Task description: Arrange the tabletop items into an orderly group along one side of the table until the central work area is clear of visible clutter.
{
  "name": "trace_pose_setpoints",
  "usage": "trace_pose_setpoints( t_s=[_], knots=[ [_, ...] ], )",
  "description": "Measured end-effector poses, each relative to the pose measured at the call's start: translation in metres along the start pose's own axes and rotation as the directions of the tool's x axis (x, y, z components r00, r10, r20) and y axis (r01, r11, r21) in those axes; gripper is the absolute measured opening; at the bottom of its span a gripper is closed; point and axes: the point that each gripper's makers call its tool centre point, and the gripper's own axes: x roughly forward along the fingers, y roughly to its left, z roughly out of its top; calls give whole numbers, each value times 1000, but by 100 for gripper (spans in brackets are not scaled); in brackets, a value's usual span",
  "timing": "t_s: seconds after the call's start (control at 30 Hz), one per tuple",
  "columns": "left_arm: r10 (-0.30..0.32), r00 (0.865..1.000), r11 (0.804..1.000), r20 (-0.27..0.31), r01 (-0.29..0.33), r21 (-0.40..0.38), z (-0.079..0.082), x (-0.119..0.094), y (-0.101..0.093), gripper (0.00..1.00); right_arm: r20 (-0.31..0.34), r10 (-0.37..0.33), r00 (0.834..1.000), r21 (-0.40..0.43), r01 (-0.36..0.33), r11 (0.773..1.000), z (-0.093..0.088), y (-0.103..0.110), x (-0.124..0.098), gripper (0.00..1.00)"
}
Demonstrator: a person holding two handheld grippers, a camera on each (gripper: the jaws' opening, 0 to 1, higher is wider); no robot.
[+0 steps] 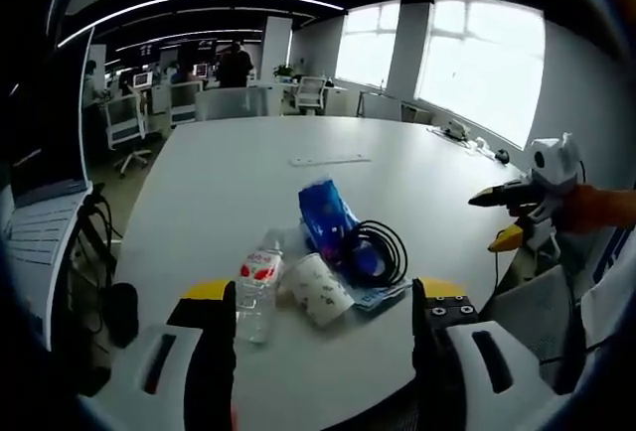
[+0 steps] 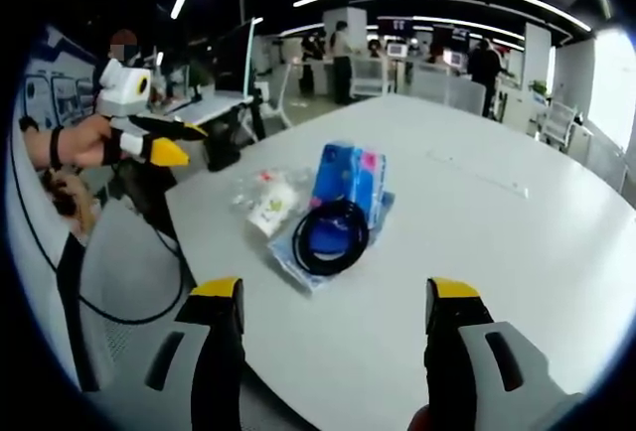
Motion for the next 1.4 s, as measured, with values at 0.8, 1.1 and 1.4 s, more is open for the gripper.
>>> trace_pose_setpoints(
  t_s=[0.8, 1.1, 1.4],
  knots=[
    [13, 999, 1000, -30, -13, -5, 2, 27, 20, 70, 1, 6, 1000, 31, -6, 1000, -12, 7, -3, 73],
    [19, 998, 1000, -63, -19, 7, 4, 46, 38, 68, -12, 6, 1000, 45, -6, 999, -18, 9, -3, 72],
    [20, 997, 1000, -73, -20, 6, 5, 60, 50, 66, -27, 10, 1000, 53, -8, 999, -22, 10, 1, 71]
  ],
)
